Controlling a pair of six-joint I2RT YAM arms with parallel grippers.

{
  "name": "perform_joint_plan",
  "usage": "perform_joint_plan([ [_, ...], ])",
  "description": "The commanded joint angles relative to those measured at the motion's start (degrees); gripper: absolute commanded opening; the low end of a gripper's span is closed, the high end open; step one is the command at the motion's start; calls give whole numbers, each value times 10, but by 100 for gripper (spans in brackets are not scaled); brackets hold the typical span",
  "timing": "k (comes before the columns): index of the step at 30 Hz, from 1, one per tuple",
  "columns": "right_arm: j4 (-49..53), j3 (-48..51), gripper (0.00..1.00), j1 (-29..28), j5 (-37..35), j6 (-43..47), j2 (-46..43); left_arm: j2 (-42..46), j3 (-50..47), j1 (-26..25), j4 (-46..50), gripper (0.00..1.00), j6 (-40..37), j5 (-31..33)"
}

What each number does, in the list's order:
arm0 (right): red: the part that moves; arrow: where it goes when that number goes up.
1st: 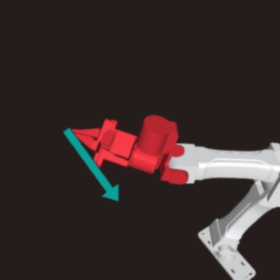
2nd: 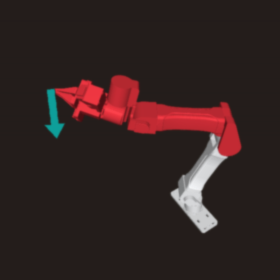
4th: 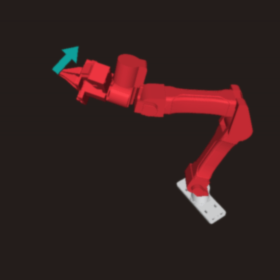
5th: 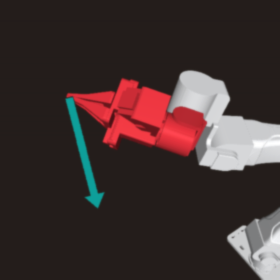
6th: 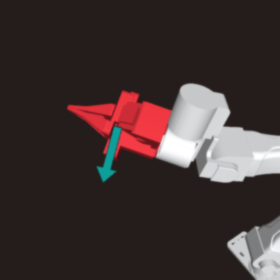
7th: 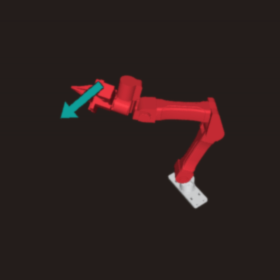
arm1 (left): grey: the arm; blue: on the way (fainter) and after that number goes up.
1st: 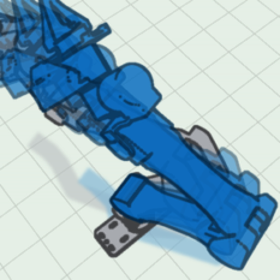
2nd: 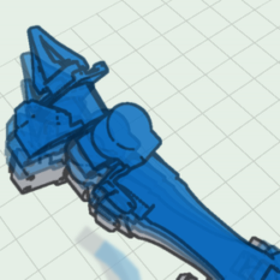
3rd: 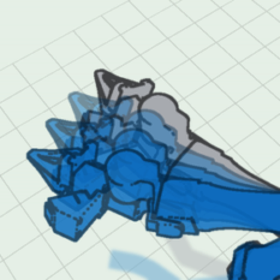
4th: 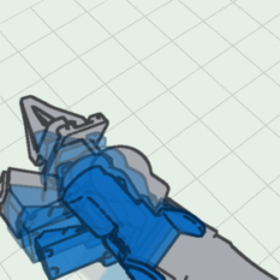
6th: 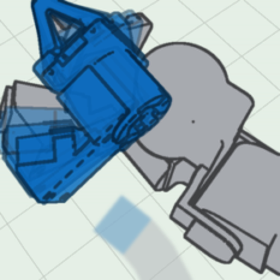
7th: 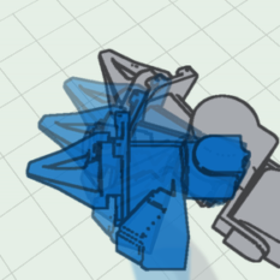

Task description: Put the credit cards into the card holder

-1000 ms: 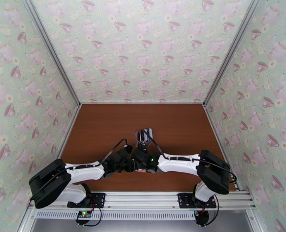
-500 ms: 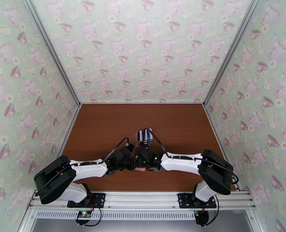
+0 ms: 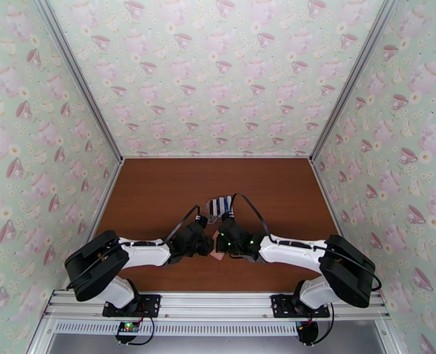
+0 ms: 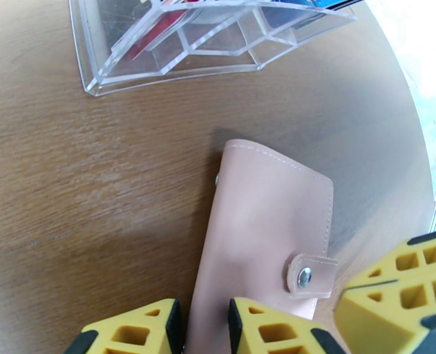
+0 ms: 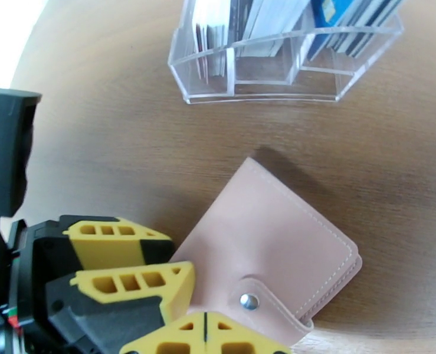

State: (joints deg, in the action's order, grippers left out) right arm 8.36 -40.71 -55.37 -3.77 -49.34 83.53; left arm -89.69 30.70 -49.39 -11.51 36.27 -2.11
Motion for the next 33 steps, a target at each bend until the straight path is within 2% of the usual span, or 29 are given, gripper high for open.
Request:
perform_joint_plan([
  [1,-4,7,3,5,6,-6,-16,-43,-25,-4,83,31,15,14],
  [3,31,-10,5,5,-3,0,-7,-41,-30,-4,81,31,18,14],
  [6,88,-41,24,0,-28,8,13,-37,-37,-5,73,31,29,11],
  [8,110,-56,31,-9,-41,12,24,-34,-46,-5,61,31,41,5],
  [15,169,-107,34,-54,-90,6,67,-15,-82,-12,17,31,72,-6],
  [24,197,-123,35,-54,-119,-15,94,69,-121,-18,19,31,86,3],
  [33,212,-154,37,-54,-128,-13,120,102,-148,-19,0,31,80,-1],
])
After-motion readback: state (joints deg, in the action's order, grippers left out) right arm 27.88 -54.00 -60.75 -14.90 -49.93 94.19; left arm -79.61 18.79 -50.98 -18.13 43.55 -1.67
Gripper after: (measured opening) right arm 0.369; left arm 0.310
